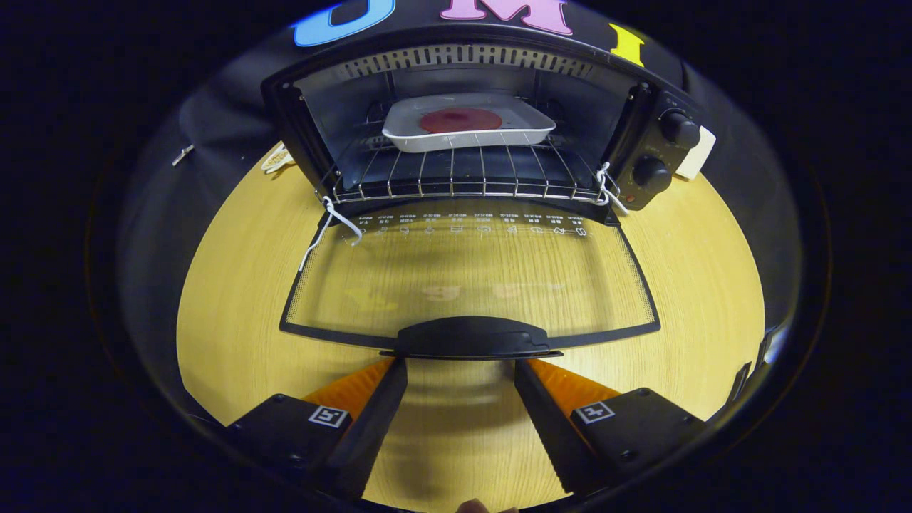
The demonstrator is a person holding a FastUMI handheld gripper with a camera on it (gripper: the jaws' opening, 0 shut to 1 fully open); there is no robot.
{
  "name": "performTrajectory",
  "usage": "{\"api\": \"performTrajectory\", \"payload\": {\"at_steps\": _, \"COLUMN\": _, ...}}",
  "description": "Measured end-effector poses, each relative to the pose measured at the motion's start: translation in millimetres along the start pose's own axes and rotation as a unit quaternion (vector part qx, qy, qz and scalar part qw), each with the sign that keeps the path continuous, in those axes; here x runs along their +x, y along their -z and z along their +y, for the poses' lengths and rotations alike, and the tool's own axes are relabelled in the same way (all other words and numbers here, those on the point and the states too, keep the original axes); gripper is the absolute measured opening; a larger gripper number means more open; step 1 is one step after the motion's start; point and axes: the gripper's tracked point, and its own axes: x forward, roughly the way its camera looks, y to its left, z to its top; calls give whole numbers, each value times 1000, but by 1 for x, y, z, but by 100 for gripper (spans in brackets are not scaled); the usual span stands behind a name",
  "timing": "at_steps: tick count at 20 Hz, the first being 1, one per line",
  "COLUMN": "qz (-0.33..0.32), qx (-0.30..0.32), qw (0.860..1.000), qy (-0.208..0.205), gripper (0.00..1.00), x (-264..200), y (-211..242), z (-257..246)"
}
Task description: Open the toaster oven, put the food inside, and close the toaster oven door.
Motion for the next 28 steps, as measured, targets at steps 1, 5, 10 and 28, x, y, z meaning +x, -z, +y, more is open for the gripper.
{"api": "performTrajectory", "payload": {"at_steps": 1, "qz": -4, "qx": 3, "qw": 1000, "qy": -2, "gripper": 99, "x": -2, "y": -1, "z": 0}}
{"api": "performTrajectory", "payload": {"at_steps": 5, "qz": -22, "qx": 7, "qw": 1000, "qy": -13, "gripper": 99, "x": -16, "y": -5, "z": 1}}
{"api": "performTrajectory", "payload": {"at_steps": 10, "qz": -52, "qx": 22, "qw": 998, "qy": -29, "gripper": 99, "x": -36, "y": -15, "z": 2}}
{"api": "performTrajectory", "payload": {"at_steps": 28, "qz": -242, "qx": -36, "qw": 968, "qy": -46, "gripper": 99, "x": -131, "y": -135, "z": -9}}
